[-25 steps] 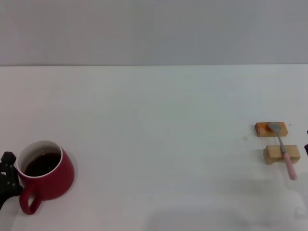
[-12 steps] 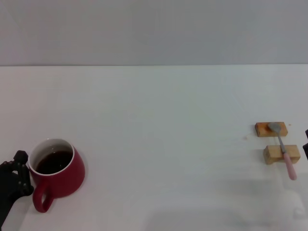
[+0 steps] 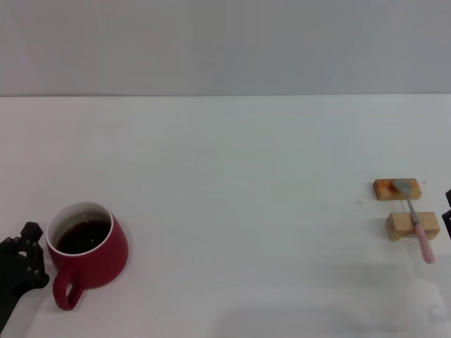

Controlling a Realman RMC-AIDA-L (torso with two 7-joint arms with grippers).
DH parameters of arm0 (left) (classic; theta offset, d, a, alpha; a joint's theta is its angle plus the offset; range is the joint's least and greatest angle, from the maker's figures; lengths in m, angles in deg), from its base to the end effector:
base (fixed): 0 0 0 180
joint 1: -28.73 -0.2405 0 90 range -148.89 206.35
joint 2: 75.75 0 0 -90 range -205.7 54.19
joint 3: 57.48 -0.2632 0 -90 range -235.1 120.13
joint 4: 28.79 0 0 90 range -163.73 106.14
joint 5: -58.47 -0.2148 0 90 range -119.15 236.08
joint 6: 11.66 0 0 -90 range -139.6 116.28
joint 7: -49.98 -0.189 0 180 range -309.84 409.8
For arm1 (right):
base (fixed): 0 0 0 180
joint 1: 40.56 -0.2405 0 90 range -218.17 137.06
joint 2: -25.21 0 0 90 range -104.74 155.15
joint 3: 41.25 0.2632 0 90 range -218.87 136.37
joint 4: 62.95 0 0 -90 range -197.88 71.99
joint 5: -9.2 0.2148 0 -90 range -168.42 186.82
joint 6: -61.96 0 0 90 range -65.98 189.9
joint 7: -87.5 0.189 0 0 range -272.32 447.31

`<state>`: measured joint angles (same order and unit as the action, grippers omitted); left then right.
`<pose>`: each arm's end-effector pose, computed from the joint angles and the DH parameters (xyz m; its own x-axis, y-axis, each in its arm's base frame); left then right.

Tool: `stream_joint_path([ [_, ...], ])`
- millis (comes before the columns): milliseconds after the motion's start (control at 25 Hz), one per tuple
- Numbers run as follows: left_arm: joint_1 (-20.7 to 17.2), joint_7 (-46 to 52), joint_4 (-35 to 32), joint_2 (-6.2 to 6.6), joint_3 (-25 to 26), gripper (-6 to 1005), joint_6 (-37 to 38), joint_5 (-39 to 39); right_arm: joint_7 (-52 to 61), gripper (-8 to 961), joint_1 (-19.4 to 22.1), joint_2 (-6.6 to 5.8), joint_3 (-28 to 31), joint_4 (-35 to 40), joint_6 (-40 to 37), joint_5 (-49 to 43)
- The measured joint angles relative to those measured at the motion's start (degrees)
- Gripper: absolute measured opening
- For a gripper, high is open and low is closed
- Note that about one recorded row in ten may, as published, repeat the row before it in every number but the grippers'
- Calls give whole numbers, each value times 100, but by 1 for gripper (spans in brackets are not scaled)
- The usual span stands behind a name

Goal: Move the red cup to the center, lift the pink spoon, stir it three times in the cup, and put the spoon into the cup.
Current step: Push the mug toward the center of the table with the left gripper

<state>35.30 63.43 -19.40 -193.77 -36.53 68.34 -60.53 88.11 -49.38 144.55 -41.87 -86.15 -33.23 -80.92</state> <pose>-0.3802 0.2434 -0.0463 0.6640 0.0690 0.7445 0.7404 -0.1998 -0.6418 0.3155 0.2386 -0.0474 0.5764 0.1765 -0.7979 -0.7887 -0.1355 -0.5997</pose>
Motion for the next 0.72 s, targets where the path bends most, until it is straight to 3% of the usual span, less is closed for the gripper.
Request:
stream_joint_path([
  [720,229,7,171,-31,-517,-2,-9,-18,0,635,39,-4,0,1,-18,-14],
])
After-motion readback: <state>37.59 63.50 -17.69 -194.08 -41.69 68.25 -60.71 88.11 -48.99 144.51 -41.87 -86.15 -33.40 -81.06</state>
